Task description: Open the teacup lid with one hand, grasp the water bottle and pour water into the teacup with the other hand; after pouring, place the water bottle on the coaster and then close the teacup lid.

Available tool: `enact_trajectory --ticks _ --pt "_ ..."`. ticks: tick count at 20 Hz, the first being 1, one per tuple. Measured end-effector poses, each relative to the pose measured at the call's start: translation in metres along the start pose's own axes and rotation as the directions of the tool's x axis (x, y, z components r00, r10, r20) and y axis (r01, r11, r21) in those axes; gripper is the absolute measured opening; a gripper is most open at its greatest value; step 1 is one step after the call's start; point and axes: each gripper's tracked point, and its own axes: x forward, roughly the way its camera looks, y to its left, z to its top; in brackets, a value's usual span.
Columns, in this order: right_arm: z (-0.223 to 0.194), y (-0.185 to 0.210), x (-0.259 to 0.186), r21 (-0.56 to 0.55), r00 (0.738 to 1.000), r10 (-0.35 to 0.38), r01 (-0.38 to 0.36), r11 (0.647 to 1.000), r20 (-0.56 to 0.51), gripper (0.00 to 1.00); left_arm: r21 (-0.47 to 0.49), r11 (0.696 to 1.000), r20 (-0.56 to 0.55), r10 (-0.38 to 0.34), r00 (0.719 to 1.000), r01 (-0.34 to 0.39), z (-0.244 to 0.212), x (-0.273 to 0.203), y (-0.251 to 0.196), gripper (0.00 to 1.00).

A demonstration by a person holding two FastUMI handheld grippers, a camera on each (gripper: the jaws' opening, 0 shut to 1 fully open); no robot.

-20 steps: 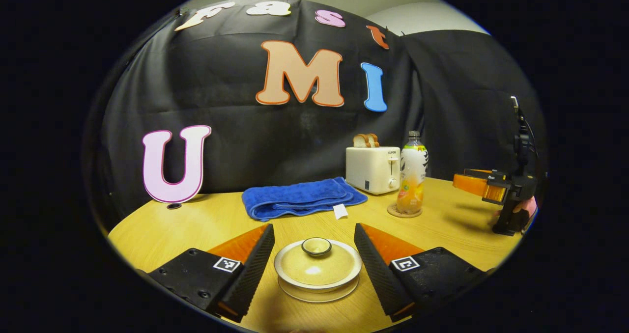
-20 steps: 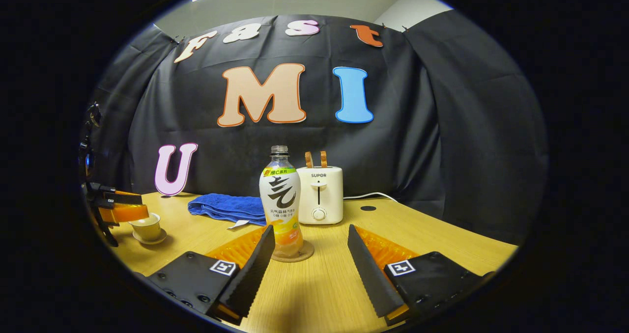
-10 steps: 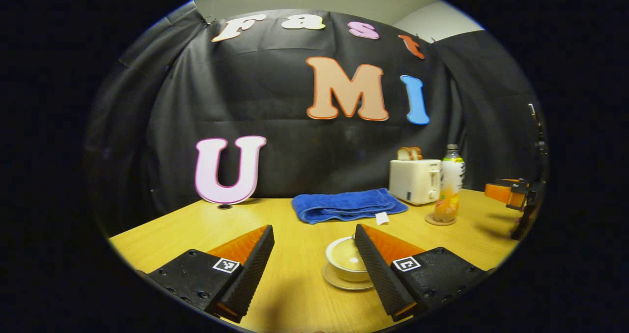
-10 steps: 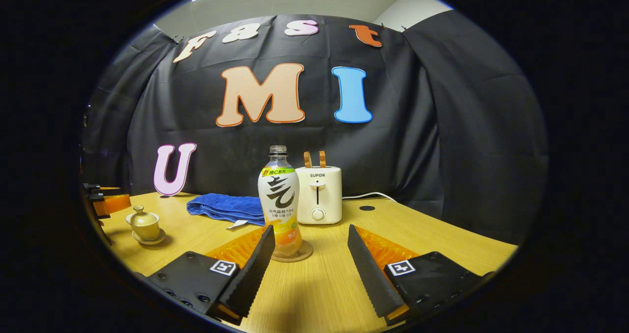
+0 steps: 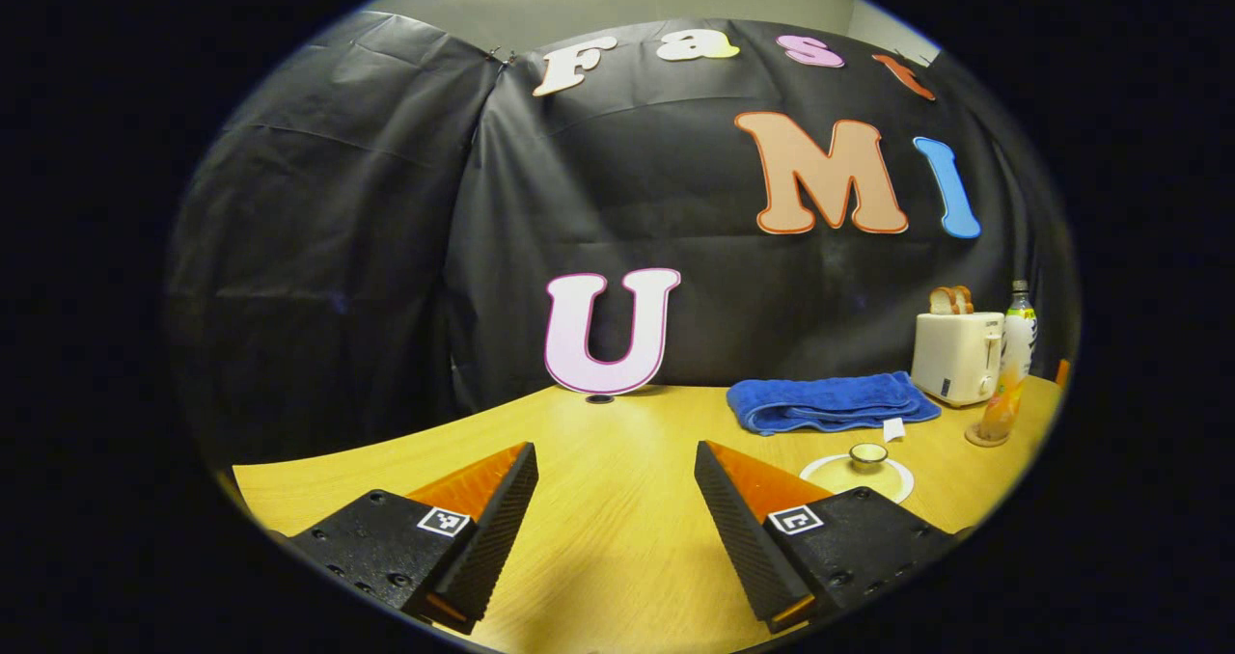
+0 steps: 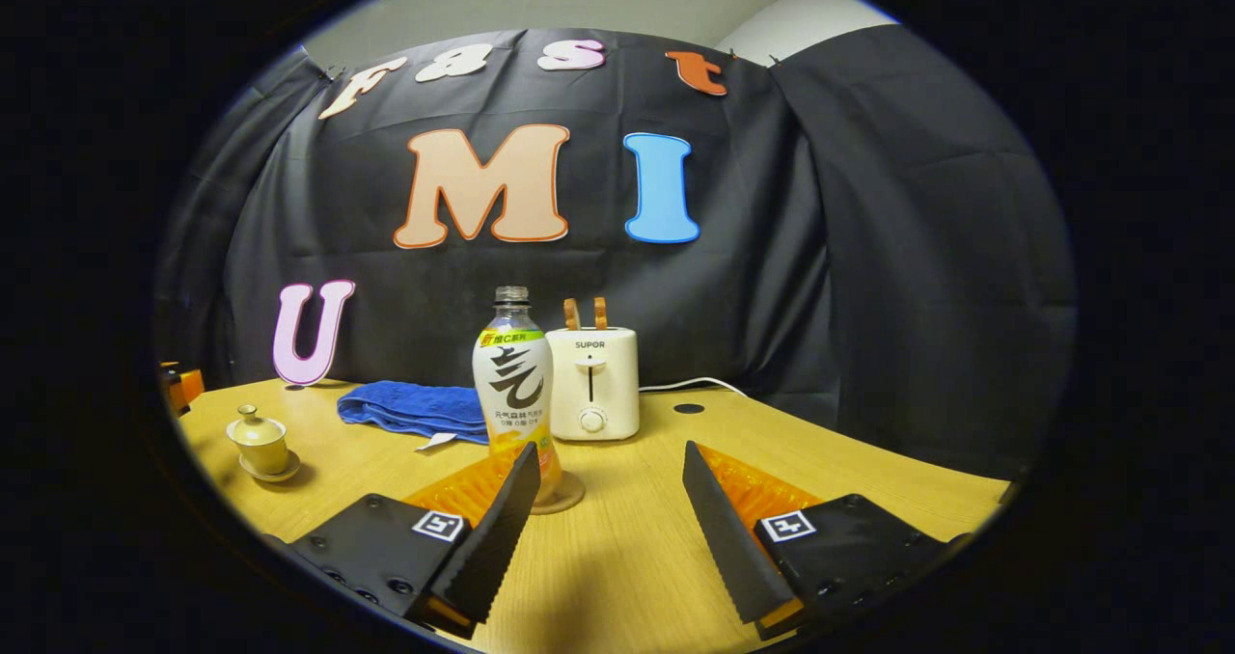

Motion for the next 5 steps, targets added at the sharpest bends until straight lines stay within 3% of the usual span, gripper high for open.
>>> enact_trajectory --ticks 2,5 --pt "0.0002 -0.0015 -0.0004 -0.001 1.0 -0.009 0.009 1.0 0.0 0.94 0.003 0.999 0.001 0.049 0.999 -0.049 0.0002 -0.0013 0.0097 0.96" --pt "-0.0001 -0.0005 -0.0002 0.0 1.0 -0.009 0.009 1.0 0.0 0.94 0.001 0.998 -0.001 0.068 0.998 -0.068 0.0001 -0.0028 0.0122 0.95"
